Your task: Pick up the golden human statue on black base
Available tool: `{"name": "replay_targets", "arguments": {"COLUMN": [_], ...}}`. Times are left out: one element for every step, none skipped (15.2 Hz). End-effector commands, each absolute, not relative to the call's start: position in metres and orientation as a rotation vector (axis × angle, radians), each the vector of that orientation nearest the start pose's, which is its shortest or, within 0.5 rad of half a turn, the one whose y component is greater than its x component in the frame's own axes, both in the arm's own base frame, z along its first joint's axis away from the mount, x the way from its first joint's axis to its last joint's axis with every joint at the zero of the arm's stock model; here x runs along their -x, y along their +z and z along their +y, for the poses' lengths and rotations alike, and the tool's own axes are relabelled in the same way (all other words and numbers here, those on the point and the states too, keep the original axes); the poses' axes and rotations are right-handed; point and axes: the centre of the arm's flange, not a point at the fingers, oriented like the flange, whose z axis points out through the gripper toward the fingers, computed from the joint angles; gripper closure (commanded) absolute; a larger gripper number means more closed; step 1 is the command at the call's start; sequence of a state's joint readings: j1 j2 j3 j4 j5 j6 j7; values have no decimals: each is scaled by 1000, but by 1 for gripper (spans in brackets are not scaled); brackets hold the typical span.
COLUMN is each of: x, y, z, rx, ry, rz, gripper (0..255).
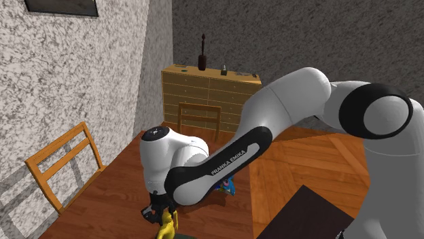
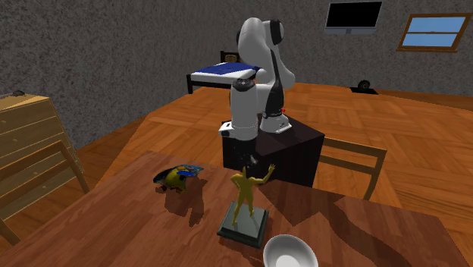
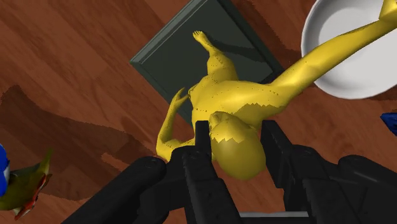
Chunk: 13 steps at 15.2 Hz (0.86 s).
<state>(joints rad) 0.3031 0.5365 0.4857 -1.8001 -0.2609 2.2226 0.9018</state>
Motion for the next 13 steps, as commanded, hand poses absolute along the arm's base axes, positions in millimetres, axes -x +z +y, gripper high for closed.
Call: {"name": "replay_targets", "arguments": {"x": [-479,-479,-479,-479,-479,-479,-479,-479,-479,-479,-479,-479,-479], "y": [285,290,295,301,306,311,317,322,327,332,338,338,338], "z": [435,435,435,435,435,435,435,435,435,435,435,435,435], "rx": [3143,3143,3143,3143,3143,3143,3143,3143,3143,3143,3143,3143,3143], "ry": [86,86,86,86,86,86,86,86,86,86,86,86,86], "rz": [3,3,3,3,3,3,3,3,3,3,3,3,3], "gripper": [255,255,255,255,255,255,255,255,255,255,255,255,255]}}
